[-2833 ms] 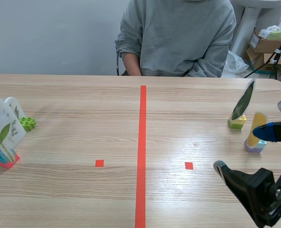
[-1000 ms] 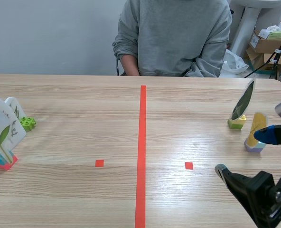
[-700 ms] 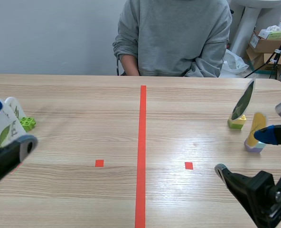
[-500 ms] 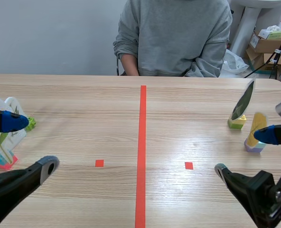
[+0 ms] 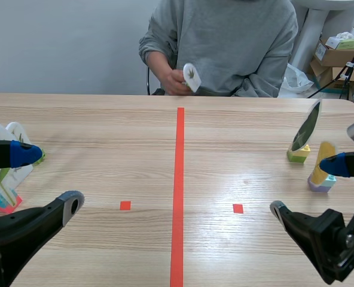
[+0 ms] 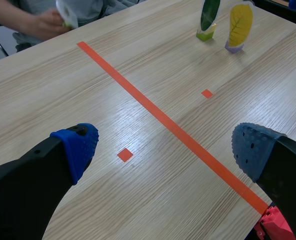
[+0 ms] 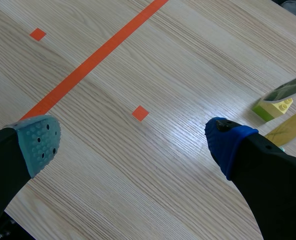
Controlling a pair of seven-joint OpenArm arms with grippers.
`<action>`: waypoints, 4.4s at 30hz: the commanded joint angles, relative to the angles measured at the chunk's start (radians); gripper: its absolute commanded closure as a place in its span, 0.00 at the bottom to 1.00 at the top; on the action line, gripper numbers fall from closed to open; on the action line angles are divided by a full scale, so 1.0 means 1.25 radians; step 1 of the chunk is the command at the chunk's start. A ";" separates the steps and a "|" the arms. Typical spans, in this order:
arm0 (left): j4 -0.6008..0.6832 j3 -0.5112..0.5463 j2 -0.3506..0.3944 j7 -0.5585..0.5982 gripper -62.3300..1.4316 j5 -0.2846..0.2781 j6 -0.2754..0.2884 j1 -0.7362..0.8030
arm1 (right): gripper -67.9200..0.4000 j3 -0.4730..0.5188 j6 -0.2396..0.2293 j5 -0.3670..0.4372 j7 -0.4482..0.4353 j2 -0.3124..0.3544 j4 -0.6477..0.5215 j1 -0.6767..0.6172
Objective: Do the leaf sorting experiment
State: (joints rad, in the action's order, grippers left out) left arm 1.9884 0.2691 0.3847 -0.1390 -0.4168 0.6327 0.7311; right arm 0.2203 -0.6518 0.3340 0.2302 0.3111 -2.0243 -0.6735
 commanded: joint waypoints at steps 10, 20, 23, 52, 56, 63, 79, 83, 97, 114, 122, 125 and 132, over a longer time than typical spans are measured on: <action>0.001 0.008 -0.004 0.011 0.08 -0.010 0.002 0.000 | 0.13 0.003 0.000 0.012 -0.009 0.010 0.001 0.007; 0.001 0.008 -0.004 0.011 0.08 -0.009 0.002 0.000 | 0.13 0.003 0.000 0.012 -0.009 0.010 0.001 0.007; 0.001 0.008 -0.004 0.011 0.08 -0.008 0.002 0.000 | 0.13 0.003 0.000 0.012 -0.009 0.010 0.001 0.007; 0.001 0.008 -0.004 0.011 0.08 -0.008 0.002 0.000 | 0.13 0.003 0.000 0.011 -0.009 0.010 0.001 0.007; 0.001 0.008 -0.004 0.011 0.08 -0.008 0.002 0.000 | 0.13 0.003 0.000 0.011 -0.009 0.010 0.001 0.007; 0.001 0.008 -0.004 0.007 0.08 -0.008 0.002 0.000 | 0.13 0.003 0.000 0.011 -0.009 0.010 0.001 0.007; 0.001 0.008 -0.004 0.006 0.08 -0.008 0.002 0.000 | 0.13 0.003 0.000 0.007 -0.002 0.010 0.001 0.007; 0.001 0.008 -0.004 0.006 0.08 -0.008 0.002 0.000 | 0.13 0.003 0.001 0.007 0.005 0.010 0.001 0.007; 0.001 0.008 -0.004 0.005 0.08 -0.007 0.002 0.000 | 0.13 0.003 0.031 -0.039 0.066 0.010 0.008 0.032; 0.001 0.008 -0.004 0.005 0.08 -0.005 0.002 0.000 | 0.20 -0.142 0.027 -0.076 0.047 0.093 0.344 0.375; 0.001 0.008 -0.004 0.005 0.08 -0.005 0.002 0.000 | 0.20 -0.335 0.027 -0.076 0.028 0.085 0.532 0.584; 0.001 0.008 -0.005 0.000 0.08 -0.005 0.002 0.000 | 0.20 -0.400 0.027 -0.076 0.027 0.071 0.583 0.653; 0.001 0.008 -0.031 -0.016 0.08 -0.005 0.002 0.000 | 0.20 -0.511 0.027 -0.077 0.027 -0.003 0.696 0.775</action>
State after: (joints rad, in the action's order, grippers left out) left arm 1.9869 0.2710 0.3573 -0.1761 -0.4122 0.6331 0.7311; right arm -0.4236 -0.6174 0.2310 0.2707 0.3168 -1.1469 0.2813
